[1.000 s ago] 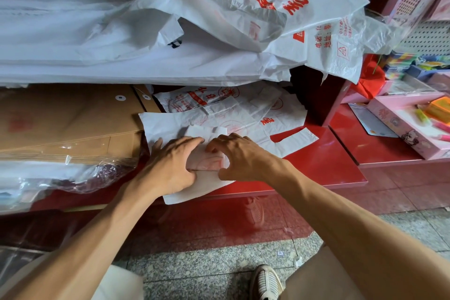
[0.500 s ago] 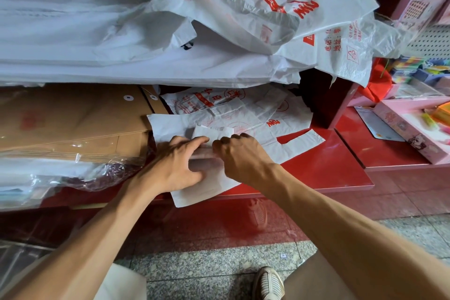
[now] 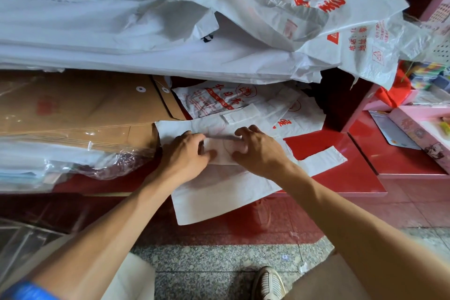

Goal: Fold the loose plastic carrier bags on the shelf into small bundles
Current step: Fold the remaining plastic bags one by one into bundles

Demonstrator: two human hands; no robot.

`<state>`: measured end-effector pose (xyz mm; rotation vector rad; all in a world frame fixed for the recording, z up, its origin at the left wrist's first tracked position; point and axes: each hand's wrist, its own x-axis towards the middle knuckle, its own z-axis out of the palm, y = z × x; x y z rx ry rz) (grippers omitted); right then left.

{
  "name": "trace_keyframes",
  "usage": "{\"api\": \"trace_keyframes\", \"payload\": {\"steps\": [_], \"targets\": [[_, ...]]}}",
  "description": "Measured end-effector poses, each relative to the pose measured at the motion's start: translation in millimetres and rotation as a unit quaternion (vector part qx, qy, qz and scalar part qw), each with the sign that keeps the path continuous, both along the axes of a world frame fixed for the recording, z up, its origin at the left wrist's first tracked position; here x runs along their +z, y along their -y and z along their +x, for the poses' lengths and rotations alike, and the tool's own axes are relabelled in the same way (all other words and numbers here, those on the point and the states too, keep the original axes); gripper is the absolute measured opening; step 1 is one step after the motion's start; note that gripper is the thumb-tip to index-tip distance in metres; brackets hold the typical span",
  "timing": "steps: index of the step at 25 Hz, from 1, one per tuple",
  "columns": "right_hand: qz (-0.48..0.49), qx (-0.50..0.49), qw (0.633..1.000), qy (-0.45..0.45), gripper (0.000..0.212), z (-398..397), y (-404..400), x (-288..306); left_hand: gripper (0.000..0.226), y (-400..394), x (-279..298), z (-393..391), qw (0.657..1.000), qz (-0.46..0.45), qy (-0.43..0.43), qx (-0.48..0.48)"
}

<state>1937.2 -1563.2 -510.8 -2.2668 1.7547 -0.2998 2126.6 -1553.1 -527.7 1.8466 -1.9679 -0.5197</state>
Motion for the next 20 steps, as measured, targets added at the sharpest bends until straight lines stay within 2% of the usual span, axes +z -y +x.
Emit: {"api": "trace_keyframes", "payload": {"steps": [3,6,9,11,14,16,17,18,19,20], "targets": [[0.048,0.012,0.999,0.012,0.056,1,5,6,0.034,4,-1,-4,1.000,-0.012,0.020,-0.018],[0.049,-0.011,0.998,0.042,0.027,-3,11,8,0.054,1,2,-6,0.998,-0.040,0.012,-0.050],[0.006,-0.032,0.999,0.021,0.023,-10,13,5,0.048,-3,8,-2,0.992,-0.098,0.050,-0.057],[-0.013,-0.027,0.999,0.032,0.018,-14,14,5,0.043,-4,9,4,0.993,-0.052,0.051,-0.098],[-0.024,-0.040,0.993,0.110,0.010,-16,15,7,0.053,-4,1,8,0.978,-0.011,0.089,-0.188],[-0.003,-0.062,0.976,0.208,0.005,-15,14,12,0.051,0,-3,8,0.981,-0.033,0.096,-0.168],[0.013,-0.064,0.960,0.272,0.003,-12,11,17,0.048,0,-1,8,0.987,-0.043,0.072,-0.139],[0.028,-0.062,0.938,0.341,0.001,-6,6,22,0.046,-1,4,8,0.995,-0.027,0.007,-0.098],[0.046,-0.060,0.910,0.407,0.003,2,0,29,0.046,-5,12,10,0.994,0.006,-0.090,-0.057],[0.063,-0.054,0.886,0.457,0.006,13,-6,36,0.043,-12,23,14,0.979,0.043,-0.199,-0.029]]}}
